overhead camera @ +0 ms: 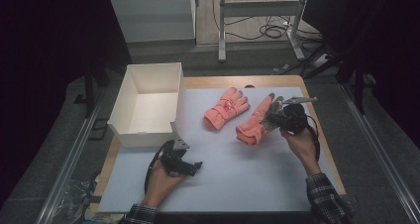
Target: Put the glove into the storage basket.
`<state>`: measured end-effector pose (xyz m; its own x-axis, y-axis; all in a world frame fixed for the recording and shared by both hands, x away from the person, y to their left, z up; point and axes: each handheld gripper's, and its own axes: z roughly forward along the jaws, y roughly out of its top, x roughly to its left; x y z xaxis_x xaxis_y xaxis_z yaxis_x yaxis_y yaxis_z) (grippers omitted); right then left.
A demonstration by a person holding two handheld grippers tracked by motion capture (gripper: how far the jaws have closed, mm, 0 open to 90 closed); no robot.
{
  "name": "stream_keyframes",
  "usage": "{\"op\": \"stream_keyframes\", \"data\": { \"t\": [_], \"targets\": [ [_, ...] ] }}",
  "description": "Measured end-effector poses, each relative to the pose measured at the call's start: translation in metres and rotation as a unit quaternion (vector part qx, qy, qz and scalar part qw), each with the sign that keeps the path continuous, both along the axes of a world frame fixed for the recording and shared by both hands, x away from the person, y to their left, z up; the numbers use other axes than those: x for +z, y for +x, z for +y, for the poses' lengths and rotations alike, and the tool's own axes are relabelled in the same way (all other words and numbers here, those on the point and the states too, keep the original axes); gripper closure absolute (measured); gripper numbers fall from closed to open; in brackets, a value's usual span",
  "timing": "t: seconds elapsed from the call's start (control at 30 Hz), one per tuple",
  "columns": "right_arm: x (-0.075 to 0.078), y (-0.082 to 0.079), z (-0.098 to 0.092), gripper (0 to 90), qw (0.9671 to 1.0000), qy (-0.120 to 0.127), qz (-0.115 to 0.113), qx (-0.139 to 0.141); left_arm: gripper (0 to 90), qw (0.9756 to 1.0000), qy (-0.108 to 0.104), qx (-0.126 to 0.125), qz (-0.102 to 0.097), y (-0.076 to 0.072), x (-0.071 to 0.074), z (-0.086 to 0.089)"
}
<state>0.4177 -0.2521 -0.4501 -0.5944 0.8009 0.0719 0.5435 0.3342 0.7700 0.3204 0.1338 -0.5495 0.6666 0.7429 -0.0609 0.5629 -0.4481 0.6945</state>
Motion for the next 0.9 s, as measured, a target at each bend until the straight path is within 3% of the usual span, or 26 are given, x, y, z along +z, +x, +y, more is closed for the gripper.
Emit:
{"op": "stream_keyframes", "data": {
  "t": [0.03,0.07,0.1,0.2,0.27,0.37,0.4,0.47,0.5,0.53,0.57,0.63,0.77,0.9],
  "targets": [
    [0.003,-0.009,0.001,87.5,0.9997,0.003,0.002,0.023,2.2,1.0000,0.000,0.000,0.000,0.000,0.000,0.000],
    [0.003,-0.009,0.001,87.5,0.9997,0.003,0.002,0.023,2.2,1.0000,0.000,0.000,0.000,0.000,0.000,0.000],
    [0.004,-0.018,0.002,87.5,0.9990,0.006,0.004,0.044,2.2,1.0000,0.000,0.000,0.000,0.000,0.000,0.000],
    [0.005,-0.025,0.003,87.5,0.9980,0.006,0.004,0.063,2.2,1.0000,0.000,0.000,0.000,0.000,0.000,0.000],
    [0.005,-0.036,0.005,87.6,0.9947,0.006,0.002,0.102,2.2,1.0000,-0.001,0.000,-0.001,0.000,0.000,0.000],
    [0.004,-0.042,0.008,87.7,0.9928,0.004,0.005,0.120,2.2,1.0000,0.000,0.001,-0.002,0.000,0.000,0.000],
    [0.002,-0.045,0.012,87.7,0.9903,-0.001,0.008,0.139,2.2,1.0000,0.000,0.001,-0.002,0.000,0.000,-0.001],
    [0.000,-0.046,0.013,87.7,0.9891,0.000,0.013,0.147,2.2,1.0000,0.002,0.000,-0.002,0.000,0.000,0.000],
    [-0.005,-0.046,0.016,87.8,0.9854,0.000,0.023,0.168,2.2,1.0000,0.002,0.000,-0.002,0.000,0.000,0.000],
    [-0.005,-0.046,0.016,87.8,0.9854,0.000,0.023,0.168,2.2,1.0000,0.002,0.000,-0.002,0.000,0.000,0.000],
    [-0.010,-0.045,0.019,87.8,0.9821,-0.001,0.032,0.186,2.1,1.0000,0.001,0.000,-0.002,0.000,0.000,0.000],
    [-0.014,-0.043,0.021,87.8,0.9786,0.002,0.040,0.202,2.2,1.0000,0.001,-0.001,-0.001,0.000,0.000,0.000],
    [-0.025,-0.037,0.027,87.7,0.9750,-0.013,0.051,0.216,2.2,1.0000,0.000,0.000,0.000,0.000,0.000,0.000],
    [-0.037,-0.031,0.033,85.6,0.9767,-0.033,0.057,0.204,2.2,1.0000,-0.001,0.000,0.000,0.000,0.000,0.000]
  ]
}}
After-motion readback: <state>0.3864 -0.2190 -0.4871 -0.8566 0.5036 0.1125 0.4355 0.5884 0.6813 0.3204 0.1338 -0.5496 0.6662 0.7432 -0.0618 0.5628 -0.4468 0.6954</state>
